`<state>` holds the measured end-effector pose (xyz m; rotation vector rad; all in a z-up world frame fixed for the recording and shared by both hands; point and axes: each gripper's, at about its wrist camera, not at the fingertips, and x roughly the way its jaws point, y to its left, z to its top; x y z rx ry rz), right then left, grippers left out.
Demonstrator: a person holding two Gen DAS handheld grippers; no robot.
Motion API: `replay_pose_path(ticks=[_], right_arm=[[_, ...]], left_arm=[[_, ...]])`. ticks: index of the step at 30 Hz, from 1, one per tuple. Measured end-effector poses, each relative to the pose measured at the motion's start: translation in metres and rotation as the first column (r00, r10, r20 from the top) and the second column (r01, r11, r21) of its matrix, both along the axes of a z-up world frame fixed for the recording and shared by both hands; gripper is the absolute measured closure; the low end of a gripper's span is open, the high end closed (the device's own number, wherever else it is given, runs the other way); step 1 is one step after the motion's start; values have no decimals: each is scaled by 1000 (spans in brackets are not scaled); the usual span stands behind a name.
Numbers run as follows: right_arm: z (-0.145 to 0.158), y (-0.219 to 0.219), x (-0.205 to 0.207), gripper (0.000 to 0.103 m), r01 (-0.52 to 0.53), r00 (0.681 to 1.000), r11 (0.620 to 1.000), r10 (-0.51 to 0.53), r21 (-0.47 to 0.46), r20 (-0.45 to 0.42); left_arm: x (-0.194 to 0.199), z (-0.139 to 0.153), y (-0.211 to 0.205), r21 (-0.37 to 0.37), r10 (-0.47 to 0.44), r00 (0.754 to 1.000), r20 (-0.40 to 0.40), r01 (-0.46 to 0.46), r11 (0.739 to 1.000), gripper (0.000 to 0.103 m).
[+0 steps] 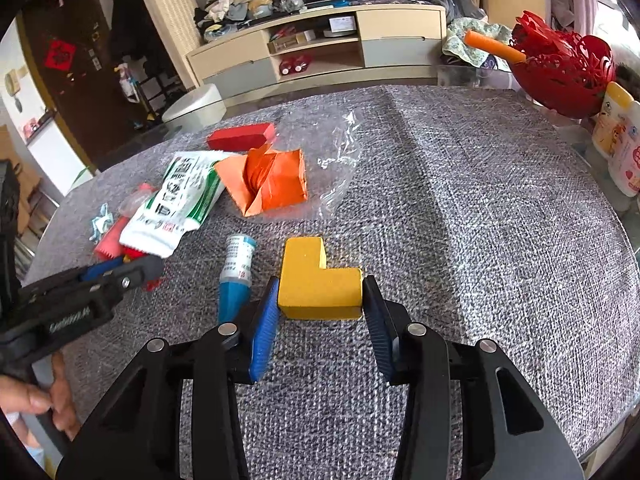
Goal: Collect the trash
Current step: 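Grasp the yellow L-shaped block with the right gripper while the left grasps the red tassel, then lower both tools into the bin and open both grippers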
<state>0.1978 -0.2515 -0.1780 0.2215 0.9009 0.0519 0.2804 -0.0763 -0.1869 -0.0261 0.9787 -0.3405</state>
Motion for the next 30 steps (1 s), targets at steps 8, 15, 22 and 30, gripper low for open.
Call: replay_pose_path(ticks=[8, 15, 22, 30], right_arm=[[5, 7, -15, 61, -5, 1000, 1000, 5, 4, 1], [14, 13, -36, 61, -17, 1000, 1000, 17, 19, 11], [28, 23, -69, 61, -29, 999, 999, 28, 25, 26], [37, 40, -123, 61, -58, 998, 998, 58, -1, 37]], left_arm=[[3, 1, -3, 15, -15, 1000, 20, 15, 1000, 70], [-27, 10, 6, 14, -9, 1000, 19, 9, 1000, 70], [-86, 26, 18, 27, -23, 999, 39, 22, 999, 70], [-161, 38, 32, 1, -15, 999, 47, 15, 1000, 70]])
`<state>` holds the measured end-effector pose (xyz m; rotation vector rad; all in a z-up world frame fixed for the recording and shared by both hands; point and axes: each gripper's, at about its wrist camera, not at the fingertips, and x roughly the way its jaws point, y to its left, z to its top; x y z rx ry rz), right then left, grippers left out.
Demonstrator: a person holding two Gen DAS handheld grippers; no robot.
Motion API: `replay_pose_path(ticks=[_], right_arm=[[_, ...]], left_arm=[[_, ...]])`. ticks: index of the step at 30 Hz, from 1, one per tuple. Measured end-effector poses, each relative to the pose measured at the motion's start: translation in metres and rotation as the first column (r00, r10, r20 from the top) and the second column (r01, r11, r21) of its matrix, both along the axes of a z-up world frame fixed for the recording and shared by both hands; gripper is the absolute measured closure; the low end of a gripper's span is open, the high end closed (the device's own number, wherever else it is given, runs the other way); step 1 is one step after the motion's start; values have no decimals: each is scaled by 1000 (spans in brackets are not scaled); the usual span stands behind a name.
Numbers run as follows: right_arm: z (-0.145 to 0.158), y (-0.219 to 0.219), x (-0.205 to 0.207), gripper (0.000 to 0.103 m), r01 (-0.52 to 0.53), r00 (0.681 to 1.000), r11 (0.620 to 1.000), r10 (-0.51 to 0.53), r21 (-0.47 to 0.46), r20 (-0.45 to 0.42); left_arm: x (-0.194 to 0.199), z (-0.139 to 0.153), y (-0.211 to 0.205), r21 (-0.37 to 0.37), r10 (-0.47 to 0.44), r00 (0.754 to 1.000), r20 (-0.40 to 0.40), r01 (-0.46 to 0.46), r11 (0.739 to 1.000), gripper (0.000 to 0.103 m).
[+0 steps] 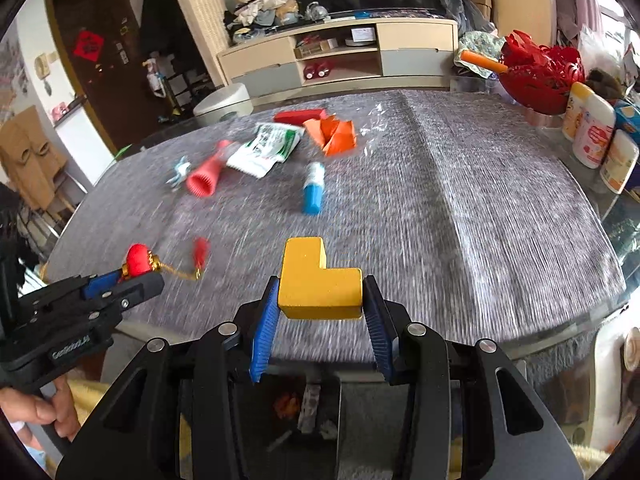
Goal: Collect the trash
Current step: 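Lower both tools into the bin and open both grippers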
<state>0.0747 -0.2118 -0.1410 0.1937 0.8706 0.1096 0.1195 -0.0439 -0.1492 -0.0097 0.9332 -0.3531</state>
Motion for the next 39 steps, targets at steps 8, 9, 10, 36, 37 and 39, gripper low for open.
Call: replay_pose_path(ticks=[8, 9, 10, 36, 37, 39], right_arm=[[-14, 29, -45, 61, -80, 996, 997, 79, -12, -41], [-17, 33, -51, 61, -86, 995, 996, 85, -10, -45], [-19, 36, -54, 61, -93, 994, 996, 92, -8, -51], [-128, 55, -62, 61, -94, 936, 993, 115, 78, -334], [-129, 55, -61, 61, -94, 934, 993, 114, 76, -337], [-132, 56, -58, 60, -92, 932, 993, 111, 73, -345]], left_arm=[[-69, -12, 12, -12, -15, 1000, -27, 14, 1000, 70], [-74, -14, 13, -12, -16, 999, -32, 16, 1000, 70], [-78, -16, 15, -11, -18, 999, -36, 18, 1000, 70], [-108, -134, 10, 11, -49, 943, -330, 55, 998, 70], [-108, -136, 10, 10, -48, 942, -333, 54, 998, 70], [-107, -138, 10, 8, -44, 939, -340, 50, 999, 70]])
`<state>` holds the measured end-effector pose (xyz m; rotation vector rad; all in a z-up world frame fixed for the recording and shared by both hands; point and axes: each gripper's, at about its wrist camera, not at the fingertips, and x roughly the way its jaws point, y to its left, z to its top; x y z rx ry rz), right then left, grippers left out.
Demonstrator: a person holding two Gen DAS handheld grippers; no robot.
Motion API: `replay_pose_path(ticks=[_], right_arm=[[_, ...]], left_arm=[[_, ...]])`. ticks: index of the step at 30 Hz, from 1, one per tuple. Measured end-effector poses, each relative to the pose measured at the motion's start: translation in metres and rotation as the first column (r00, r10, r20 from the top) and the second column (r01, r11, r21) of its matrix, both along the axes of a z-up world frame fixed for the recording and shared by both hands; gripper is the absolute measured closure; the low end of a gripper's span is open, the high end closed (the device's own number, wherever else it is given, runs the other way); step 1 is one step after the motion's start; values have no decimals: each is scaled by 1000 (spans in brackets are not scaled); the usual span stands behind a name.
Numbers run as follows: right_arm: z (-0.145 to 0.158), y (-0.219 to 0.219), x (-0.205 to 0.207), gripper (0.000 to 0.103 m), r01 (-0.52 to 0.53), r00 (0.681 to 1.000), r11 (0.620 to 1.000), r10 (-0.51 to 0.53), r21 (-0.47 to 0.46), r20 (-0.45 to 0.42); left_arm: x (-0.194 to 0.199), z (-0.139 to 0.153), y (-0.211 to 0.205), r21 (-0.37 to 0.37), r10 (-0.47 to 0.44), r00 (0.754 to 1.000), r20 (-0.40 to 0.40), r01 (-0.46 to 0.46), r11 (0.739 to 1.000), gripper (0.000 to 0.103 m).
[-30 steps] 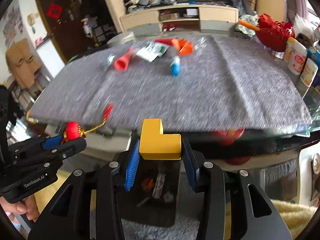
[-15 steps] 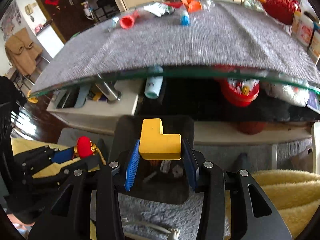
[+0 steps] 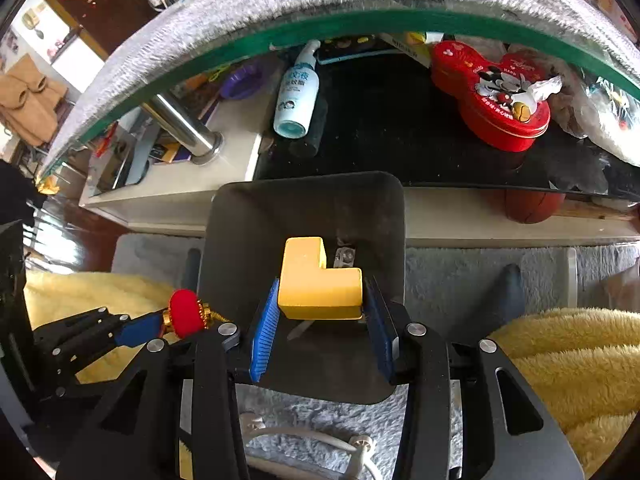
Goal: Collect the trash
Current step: 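Lower both tools into the bin and open both grippers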
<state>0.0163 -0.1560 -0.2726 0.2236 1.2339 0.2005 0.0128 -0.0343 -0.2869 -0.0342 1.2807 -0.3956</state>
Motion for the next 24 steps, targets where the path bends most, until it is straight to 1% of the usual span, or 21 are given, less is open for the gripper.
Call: replay_pose_path(ticks=[4, 5, 7, 8, 9, 11, 12, 13, 14, 16, 19, 22, 24], right_arm=[[-2, -1, 3, 59, 11, 1000, 1000, -11, 4, -13], [-2, -2, 4, 58, 12, 1000, 1000, -12, 7, -19], [-1, -3, 5, 49, 21, 1000, 1000, -21, 2, -14], [0, -5, 6, 37, 27, 1000, 1000, -27, -1, -9], [2, -6, 6, 34, 36, 999, 999, -36, -3, -2], [5, -9, 6, 34, 46, 999, 999, -46, -9, 4], [7, -11, 7, 31, 52, 999, 999, -52, -11, 9], [9, -13, 7, 29, 59, 998, 998, -59, -14, 15], [13, -16, 7, 24, 71, 997, 997, -70, -22, 26], [18, -19, 8, 23, 77, 996, 997, -76, -22, 37], [28, -25, 9, 22, 93, 994, 996, -92, -11, 50], [41, -30, 10, 18, 106, 991, 994, -106, 2, 78], [55, -33, 12, 17, 115, 987, 993, -115, 6, 110]], left_arm=[[4, -2, 3, -9, 10, 1000, -13, -11, 1000, 69], [4, -2, 3, -8, 13, 1000, -16, -14, 1000, 68], [5, -2, 4, 2, 18, 1000, -15, -18, 1000, 57], [5, -2, 4, 8, 19, 1000, -12, -19, 1000, 54], [5, -1, 4, 15, 20, 1000, -6, -20, 1000, 50], [6, 2, 5, 19, 23, 1000, 3, -23, 1000, 44], [6, 3, 6, 19, 26, 1000, 7, -26, 999, 39], [7, 6, 7, 21, 30, 999, 15, -30, 999, 37], [8, 9, 7, 23, 31, 999, 21, -31, 999, 36], [9, 15, 7, 27, 31, 999, 38, -32, 999, 31], [11, 27, 9, 29, 36, 997, 65, -38, 999, 28], [15, 40, 13, 22, 49, 995, 91, -51, 998, 25], [19, 50, 16, 18, 59, 992, 112, -62, 998, 25]])
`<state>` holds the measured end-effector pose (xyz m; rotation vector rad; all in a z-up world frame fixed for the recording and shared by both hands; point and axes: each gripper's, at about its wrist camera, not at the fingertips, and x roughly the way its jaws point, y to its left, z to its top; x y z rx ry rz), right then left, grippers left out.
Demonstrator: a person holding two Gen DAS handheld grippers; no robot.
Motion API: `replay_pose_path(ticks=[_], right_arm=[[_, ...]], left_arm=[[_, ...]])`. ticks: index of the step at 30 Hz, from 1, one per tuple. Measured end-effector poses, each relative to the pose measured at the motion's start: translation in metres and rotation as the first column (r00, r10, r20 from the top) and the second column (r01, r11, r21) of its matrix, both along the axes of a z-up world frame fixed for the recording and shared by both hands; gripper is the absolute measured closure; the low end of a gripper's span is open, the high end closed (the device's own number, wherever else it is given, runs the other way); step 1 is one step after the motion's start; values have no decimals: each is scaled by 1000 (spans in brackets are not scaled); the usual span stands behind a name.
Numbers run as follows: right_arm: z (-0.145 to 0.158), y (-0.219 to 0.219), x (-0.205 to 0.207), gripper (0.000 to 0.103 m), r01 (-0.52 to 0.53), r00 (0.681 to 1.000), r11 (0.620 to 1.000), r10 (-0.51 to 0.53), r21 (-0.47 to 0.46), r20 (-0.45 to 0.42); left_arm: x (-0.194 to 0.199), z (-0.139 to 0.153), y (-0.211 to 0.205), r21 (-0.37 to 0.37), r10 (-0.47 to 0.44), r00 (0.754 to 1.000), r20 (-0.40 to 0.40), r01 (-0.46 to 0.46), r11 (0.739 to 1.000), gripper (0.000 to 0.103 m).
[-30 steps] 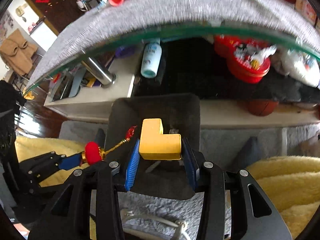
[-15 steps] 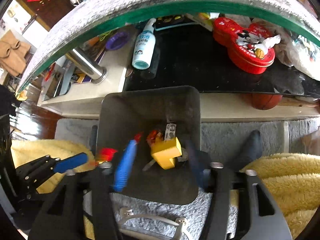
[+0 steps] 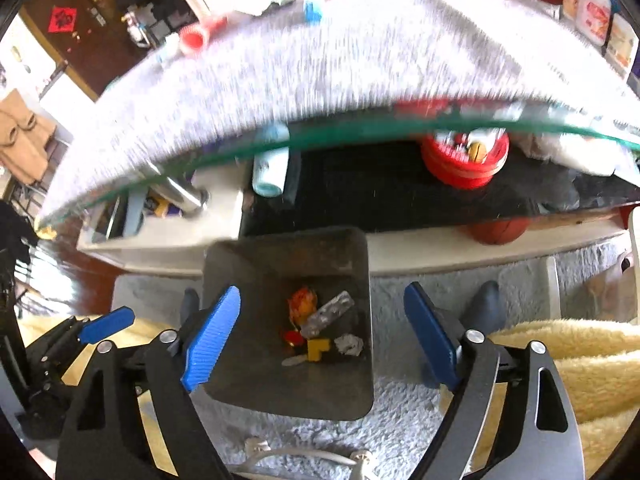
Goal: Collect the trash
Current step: 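Lower both tools into the bin and open both grippers, then grasp the blue-capped bottle with the right gripper while the left grasps the pink cone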
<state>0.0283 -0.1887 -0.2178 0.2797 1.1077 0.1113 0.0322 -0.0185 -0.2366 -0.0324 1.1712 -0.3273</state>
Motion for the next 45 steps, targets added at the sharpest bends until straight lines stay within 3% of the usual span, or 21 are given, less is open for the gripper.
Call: replay_pose_path(ticks=[10, 25, 29, 32, 34, 39, 45], right_arm=[[61, -20, 27, 16, 44, 988, 999, -43, -5, 152], [57, -26, 118, 17, 46, 984, 998, -40, -30, 173], [57, -21, 144, 39, 21, 983, 999, -14, -37, 185], [54, -18, 160, 57, 12, 983, 999, -5, -41, 182], [51, -17, 167, 60, 9, 983, 999, -1, -43, 182], [42, -14, 181, 66, 0, 985, 999, 9, -51, 170], [38, -12, 187, 75, -6, 984, 998, 16, -56, 177]], left_arm=[[29, 47, 15, -9, 36, 994, 99, -35, 999, 22], [126, 69, 15, 7, 58, 987, 153, -60, 998, 22], [159, 75, 9, 13, 52, 984, 170, -55, 998, 23], [177, 78, 5, 9, 46, 982, 183, -48, 999, 32], [190, 80, 2, 2, 43, 981, 189, -44, 999, 38], [217, 79, -4, -8, 37, 981, 191, -37, 999, 40], [249, 68, -16, 1, 25, 983, 184, -26, 1000, 51]])
